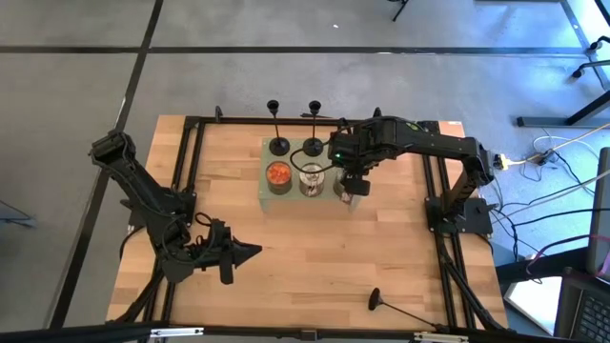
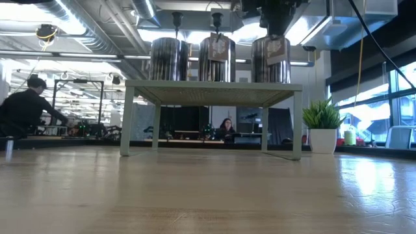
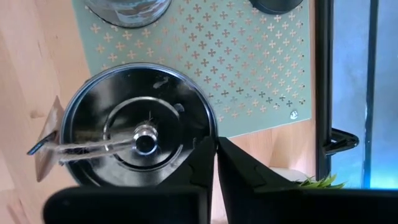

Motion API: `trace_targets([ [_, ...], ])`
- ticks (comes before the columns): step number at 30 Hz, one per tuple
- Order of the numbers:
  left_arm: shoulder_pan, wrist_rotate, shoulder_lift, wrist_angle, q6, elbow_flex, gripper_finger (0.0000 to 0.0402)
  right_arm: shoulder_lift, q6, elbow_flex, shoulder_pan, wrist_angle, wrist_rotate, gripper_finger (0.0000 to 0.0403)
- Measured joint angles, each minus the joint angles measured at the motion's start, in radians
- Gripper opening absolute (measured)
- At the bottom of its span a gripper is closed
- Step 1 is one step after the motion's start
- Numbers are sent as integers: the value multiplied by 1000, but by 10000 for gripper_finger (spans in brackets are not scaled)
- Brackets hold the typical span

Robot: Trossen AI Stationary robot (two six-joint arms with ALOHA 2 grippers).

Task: Pick & Place candle stick holders
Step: Put the brown scented candle on the shelf aligned with the other brown scented candle, then put the candle holder on the shelf aligned with the other candle holder

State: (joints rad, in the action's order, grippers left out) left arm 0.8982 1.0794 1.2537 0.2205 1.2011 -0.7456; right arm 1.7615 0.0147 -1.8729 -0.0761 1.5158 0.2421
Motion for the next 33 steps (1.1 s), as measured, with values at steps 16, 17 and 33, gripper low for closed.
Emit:
trace_targets([
  [16, 0, 0, 0, 0, -3, 0, 2, 0, 10, -3, 0, -5, 17, 30],
  [17, 0, 0, 0, 0, -3, 0, 2, 0, 16, -7, 0, -5, 17, 30],
  [33, 0, 0, 0, 0, 5, 0, 2, 0, 114, -228, 1, -8, -4, 30],
])
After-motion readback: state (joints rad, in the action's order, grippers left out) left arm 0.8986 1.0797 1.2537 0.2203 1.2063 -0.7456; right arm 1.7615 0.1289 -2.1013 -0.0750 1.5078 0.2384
